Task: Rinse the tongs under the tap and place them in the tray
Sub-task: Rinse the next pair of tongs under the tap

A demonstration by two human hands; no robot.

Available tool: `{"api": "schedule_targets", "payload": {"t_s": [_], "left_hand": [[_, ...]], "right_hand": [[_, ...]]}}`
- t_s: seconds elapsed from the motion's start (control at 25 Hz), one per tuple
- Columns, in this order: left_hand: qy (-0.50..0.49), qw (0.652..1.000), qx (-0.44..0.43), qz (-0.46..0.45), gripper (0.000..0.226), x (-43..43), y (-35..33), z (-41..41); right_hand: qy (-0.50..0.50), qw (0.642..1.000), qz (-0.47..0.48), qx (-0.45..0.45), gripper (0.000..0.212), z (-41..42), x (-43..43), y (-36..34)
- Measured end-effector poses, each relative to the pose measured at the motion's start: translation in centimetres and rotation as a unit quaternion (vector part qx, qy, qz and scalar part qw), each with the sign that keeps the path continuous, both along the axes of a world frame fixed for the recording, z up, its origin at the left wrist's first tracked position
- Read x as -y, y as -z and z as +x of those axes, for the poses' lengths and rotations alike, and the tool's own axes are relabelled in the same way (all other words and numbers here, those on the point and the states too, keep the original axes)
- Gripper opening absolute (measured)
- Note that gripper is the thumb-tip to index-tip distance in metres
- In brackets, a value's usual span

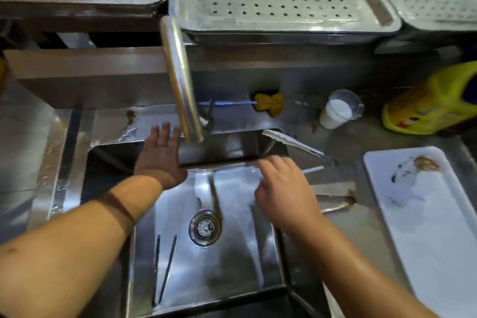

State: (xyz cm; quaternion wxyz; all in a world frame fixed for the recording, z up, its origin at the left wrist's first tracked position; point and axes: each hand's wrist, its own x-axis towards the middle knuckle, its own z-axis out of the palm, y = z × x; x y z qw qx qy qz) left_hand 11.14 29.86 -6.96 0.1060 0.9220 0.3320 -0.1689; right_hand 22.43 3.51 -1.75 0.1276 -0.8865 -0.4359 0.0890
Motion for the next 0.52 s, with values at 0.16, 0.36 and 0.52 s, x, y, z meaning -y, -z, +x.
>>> {"api": "schedule_targets", "payload": {"t_s": [0.16, 0.36, 0.52], "left_hand": [[0.002, 1.000, -0.023, 0.004, 0.113, 0.4, 0.0, 0.3], [-0.001, 1.000, -0.022, -0.007, 0.113, 0.3, 0.2, 0.4], [0.000, 1.000, -0.002, -0.018, 0.109, 0.4, -0.1, 0.2]], "right_hand": [[0.087, 0.993, -0.073, 0.027, 0.055, 0.2, 10.6, 0.3], [0.083, 0.978, -0.185, 0.050, 0.058, 2.5, 14.3, 1.9], [0.062, 0.964, -0.249, 0.064, 0.043, 3.7, 13.5, 2.0]]}}
